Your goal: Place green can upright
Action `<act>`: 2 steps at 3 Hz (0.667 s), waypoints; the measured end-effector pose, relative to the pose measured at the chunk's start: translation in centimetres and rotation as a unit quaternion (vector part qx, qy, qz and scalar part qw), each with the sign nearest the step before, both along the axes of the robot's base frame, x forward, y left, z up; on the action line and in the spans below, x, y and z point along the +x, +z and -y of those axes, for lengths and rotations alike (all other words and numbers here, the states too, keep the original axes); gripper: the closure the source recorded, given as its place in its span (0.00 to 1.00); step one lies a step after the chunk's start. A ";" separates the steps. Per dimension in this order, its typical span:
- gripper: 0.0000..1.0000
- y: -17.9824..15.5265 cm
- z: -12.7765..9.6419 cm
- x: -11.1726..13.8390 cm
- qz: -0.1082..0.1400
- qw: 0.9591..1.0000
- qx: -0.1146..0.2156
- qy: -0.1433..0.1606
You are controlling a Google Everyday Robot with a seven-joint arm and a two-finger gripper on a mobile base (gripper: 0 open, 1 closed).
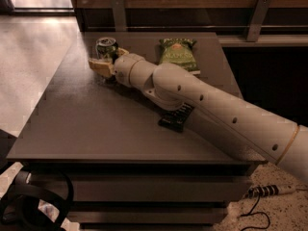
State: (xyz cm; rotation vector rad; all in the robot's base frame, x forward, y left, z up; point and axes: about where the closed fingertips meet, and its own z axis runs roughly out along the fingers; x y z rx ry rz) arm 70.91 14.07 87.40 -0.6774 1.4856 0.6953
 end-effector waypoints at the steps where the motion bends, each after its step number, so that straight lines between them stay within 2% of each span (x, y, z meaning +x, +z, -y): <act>1: 1.00 3.1 0.5 0.4 0.000 1.000 -0.008 0.003; 2: 1.00 7.1 2.7 0.9 0.011 1.000 -0.026 0.008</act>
Offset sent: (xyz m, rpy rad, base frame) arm 0.0145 -0.0591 0.1185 -0.1041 -0.0472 0.0449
